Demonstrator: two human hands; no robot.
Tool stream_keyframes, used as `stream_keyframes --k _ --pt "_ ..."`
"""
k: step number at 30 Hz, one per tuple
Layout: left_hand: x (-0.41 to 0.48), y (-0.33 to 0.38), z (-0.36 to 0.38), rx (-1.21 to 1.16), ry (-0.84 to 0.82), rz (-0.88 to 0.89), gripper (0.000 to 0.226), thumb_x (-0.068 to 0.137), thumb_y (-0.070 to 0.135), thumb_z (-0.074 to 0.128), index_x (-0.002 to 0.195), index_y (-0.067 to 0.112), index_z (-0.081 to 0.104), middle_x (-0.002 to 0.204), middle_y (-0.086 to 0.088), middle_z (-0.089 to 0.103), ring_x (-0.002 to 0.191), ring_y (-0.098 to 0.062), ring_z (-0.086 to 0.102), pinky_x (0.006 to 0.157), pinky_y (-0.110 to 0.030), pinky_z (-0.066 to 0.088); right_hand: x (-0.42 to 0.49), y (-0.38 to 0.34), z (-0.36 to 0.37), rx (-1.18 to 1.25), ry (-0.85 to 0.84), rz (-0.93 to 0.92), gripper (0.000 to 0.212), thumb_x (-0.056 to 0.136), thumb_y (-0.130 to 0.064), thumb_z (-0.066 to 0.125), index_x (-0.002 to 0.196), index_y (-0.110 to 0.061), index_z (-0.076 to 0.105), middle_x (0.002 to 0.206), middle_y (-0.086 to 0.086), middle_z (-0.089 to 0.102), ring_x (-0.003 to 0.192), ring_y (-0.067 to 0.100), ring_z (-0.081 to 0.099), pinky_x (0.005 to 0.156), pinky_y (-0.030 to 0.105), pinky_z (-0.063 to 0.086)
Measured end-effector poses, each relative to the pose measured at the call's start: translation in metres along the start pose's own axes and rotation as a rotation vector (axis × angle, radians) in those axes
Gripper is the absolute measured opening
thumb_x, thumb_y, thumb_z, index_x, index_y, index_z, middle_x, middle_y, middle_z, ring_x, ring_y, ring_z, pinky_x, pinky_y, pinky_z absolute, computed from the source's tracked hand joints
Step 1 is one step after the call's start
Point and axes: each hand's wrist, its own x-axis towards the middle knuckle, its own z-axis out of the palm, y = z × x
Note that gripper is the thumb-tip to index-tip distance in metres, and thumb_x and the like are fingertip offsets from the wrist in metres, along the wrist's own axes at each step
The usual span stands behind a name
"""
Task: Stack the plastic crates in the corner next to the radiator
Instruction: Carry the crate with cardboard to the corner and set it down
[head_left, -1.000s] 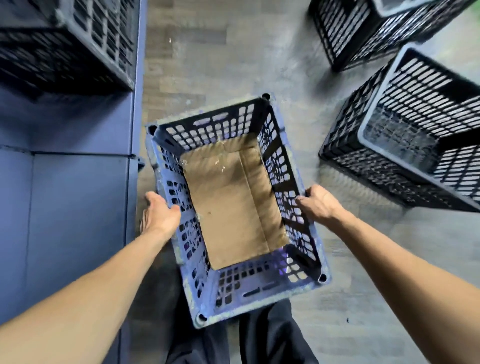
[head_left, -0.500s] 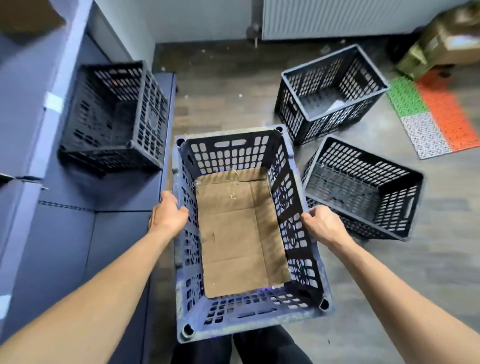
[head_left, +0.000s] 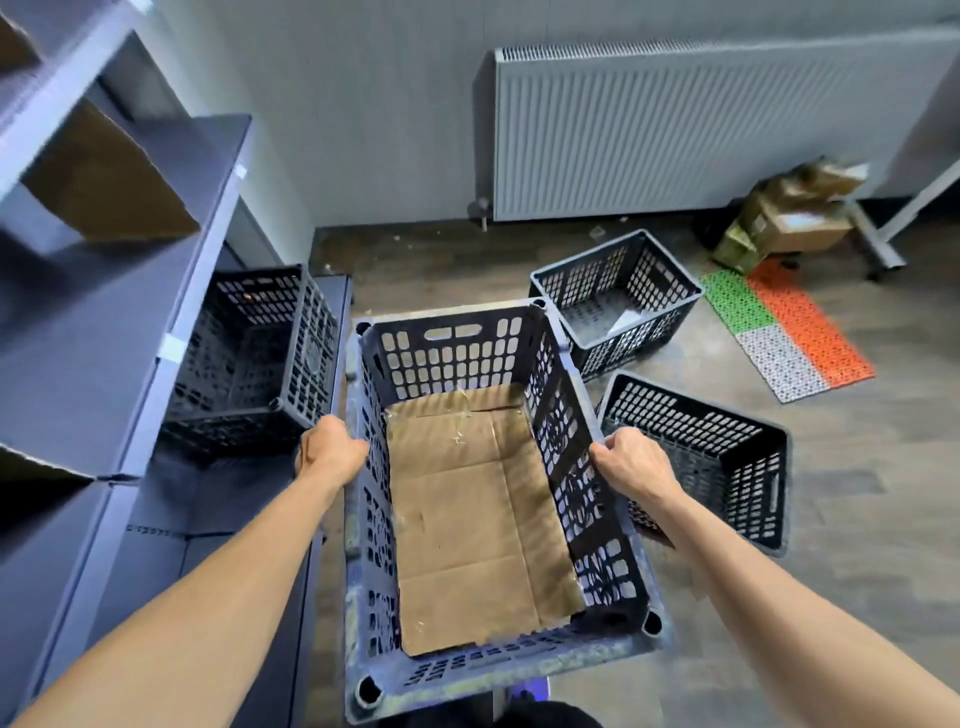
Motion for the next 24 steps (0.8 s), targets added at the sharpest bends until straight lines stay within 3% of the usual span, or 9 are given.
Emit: stream_keyframes --k 5,8,11,17,24 --pt "0.031 0.013 -0.035 -0.060 -0.019 0.027 0.043 0.085 0.011 0.066 0.062 0.015 0.029 0.055 -0.001 0.028 0.047 -0.019 0.031 0.046 -0.026 0.021 0.006 -0.041 -0.012 -0.005 0.021 0.002 0.021 0.081 -0.020 0.053 0.061 -0.016 0.046 0.062 0.008 0.054 0.056 0.022 0.051 0.056 0.031 0.042" --pt "0.048 0.018 -0.059 -0.081 -0.016 0.040 0.042 0.086 0.009 0.064 0.063 0.014 0.029 0.056 -0.001 0.029 0.047 -0.018 0.032 0.045 -0.025 0.021 0.013 -0.068 -0.018 -0.016 0.021 0.000 0.023 0.084 -0.019 0.054 0.062 -0.015 0.050 0.062 0.008 0.056 0.056 0.021 0.052 0.057 0.032 0.045" --pt "0.062 0.024 -0.081 -0.098 -0.001 0.056 0.043 0.087 0.005 0.062 0.063 0.014 0.027 0.057 -0.001 0.026 0.047 -0.017 0.027 0.044 -0.026 0.018 0.021 -0.092 -0.023 -0.026 0.039 -0.028 0.026 0.084 -0.022 0.055 0.060 -0.015 0.047 0.061 0.006 0.054 0.056 0.021 0.051 0.053 0.029 0.038" --pt "0.100 0.032 -0.116 -0.161 0.051 0.063 0.036 0.082 0.008 0.065 0.064 0.013 0.035 0.056 -0.002 0.036 0.050 -0.020 0.039 0.047 -0.026 0.028 0.043 -0.137 -0.045 0.024 0.075 -0.088 0.023 0.084 -0.020 0.055 0.062 -0.016 0.048 0.056 0.003 0.057 0.051 0.018 0.052 0.053 0.027 0.042" --pt "0.138 0.070 -0.135 -0.167 0.101 0.068 0.039 0.079 0.008 0.067 0.059 0.016 0.034 0.055 -0.001 0.035 0.049 -0.019 0.037 0.048 -0.025 0.028 0.091 -0.165 -0.072 0.061 0.078 -0.134 0.025 0.085 -0.018 0.054 0.061 -0.017 0.045 0.055 0.002 0.054 0.050 0.017 0.049 0.051 0.025 0.039"
